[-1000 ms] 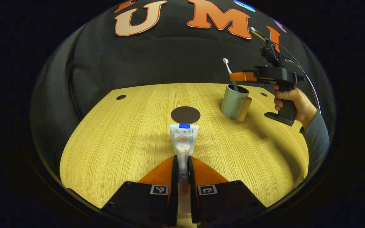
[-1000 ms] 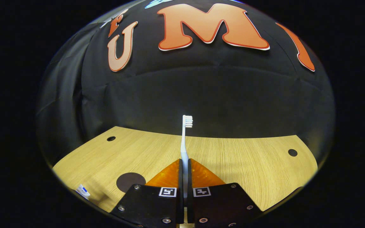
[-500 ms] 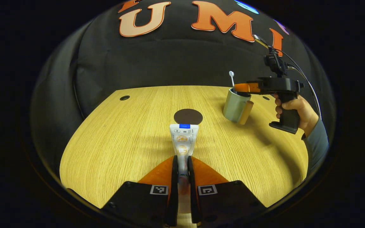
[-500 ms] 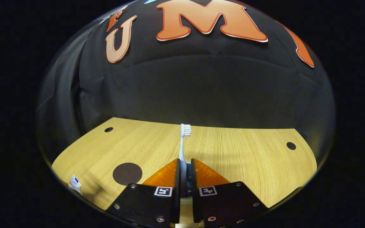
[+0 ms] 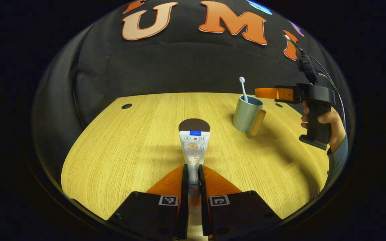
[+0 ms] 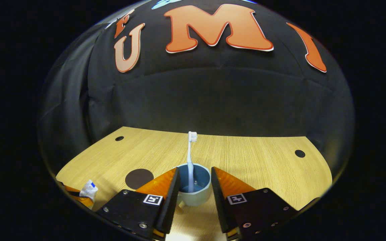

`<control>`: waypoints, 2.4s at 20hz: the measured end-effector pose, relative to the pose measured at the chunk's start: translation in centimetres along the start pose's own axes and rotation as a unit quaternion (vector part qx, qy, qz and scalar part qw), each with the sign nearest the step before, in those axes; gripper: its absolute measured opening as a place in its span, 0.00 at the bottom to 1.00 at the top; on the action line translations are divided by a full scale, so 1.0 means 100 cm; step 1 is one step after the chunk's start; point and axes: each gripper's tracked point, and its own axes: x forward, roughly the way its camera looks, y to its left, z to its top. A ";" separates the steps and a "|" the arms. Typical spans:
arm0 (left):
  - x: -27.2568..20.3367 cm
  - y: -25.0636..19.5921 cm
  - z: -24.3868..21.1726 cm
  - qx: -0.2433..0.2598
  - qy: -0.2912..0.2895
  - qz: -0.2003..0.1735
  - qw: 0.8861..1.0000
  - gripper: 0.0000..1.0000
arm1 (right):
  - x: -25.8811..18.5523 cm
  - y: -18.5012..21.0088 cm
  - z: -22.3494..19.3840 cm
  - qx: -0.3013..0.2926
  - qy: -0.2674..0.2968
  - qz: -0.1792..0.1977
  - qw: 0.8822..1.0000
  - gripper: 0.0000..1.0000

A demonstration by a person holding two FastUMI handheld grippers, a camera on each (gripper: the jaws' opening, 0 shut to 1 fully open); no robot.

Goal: Put the toothbrush and toothpaste on the desktop into the cup, then pick up the cup and place it on the coaster on the desktop.

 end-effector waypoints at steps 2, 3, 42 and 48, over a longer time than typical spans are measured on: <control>0.015 -0.026 0.024 0.010 -0.032 -0.026 0.999 0.20 | -0.020 -0.011 0.005 -0.001 -0.015 -0.002 1.000 0.70; 0.022 -0.041 0.041 0.014 -0.053 -0.041 0.998 0.20 | -0.030 -0.018 0.007 -0.001 -0.024 -0.007 1.000 0.78; -0.025 -0.110 0.206 0.024 -0.320 -0.132 0.938 0.98 | -0.111 -0.002 -0.012 -0.006 0.002 0.011 1.000 0.93; -0.074 -0.056 0.179 0.020 -0.321 -0.092 0.942 0.98 | -0.079 0.013 -0.004 0.015 0.070 0.009 0.997 0.93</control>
